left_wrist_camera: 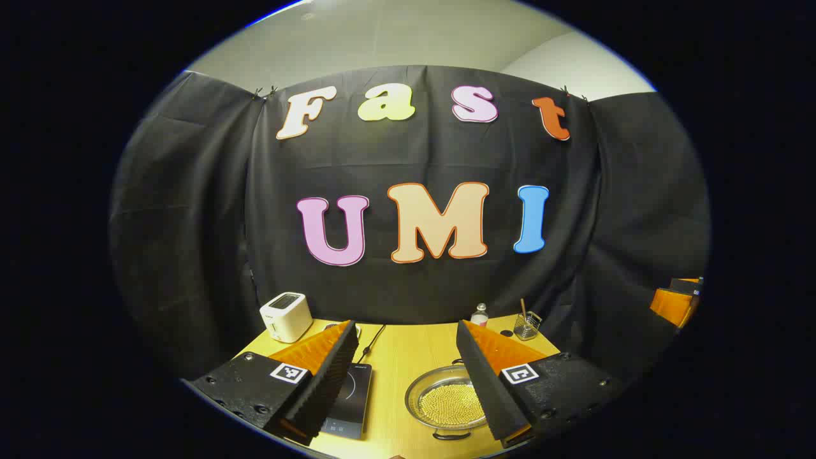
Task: First push the handle of the pot to place it horizontally, then grasp the pot with both hands and set it on the induction cooktop.
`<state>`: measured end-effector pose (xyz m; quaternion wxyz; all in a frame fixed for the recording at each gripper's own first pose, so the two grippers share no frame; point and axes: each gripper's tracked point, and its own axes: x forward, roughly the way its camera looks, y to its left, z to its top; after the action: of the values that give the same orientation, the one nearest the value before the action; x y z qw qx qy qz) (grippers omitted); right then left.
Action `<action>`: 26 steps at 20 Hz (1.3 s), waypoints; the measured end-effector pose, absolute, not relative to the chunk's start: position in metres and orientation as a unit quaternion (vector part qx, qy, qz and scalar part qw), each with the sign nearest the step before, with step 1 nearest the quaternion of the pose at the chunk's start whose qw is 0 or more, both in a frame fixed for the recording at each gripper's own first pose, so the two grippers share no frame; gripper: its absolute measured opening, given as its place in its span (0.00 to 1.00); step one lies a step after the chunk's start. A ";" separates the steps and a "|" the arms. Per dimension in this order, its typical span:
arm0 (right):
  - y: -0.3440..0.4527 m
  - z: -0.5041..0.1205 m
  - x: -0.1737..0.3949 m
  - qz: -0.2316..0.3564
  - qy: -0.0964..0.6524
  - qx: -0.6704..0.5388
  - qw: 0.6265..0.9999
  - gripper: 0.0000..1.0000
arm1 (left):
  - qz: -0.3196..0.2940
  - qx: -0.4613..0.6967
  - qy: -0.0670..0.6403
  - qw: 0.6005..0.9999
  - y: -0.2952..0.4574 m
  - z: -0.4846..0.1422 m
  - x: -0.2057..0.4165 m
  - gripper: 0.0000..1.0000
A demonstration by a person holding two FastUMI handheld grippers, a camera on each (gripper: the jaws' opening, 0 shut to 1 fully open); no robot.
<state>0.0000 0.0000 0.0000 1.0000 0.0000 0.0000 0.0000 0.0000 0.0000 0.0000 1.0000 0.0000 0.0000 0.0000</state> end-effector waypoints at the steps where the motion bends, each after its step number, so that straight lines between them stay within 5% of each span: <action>1: 0.000 -0.002 0.000 0.001 0.001 0.001 1.000 0.94 | 0.000 0.000 0.000 1.000 0.001 0.000 -0.001 0.91; 26: 0.037 -0.029 0.034 0.082 0.037 0.006 0.996 0.93 | 0.109 -0.025 0.010 0.994 0.071 -0.021 -0.040 0.95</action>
<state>0.0336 0.0372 -0.0293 0.9959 0.0059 0.0367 0.0824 -0.0402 0.0713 -0.0212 0.9937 -0.0246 0.0096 0.1091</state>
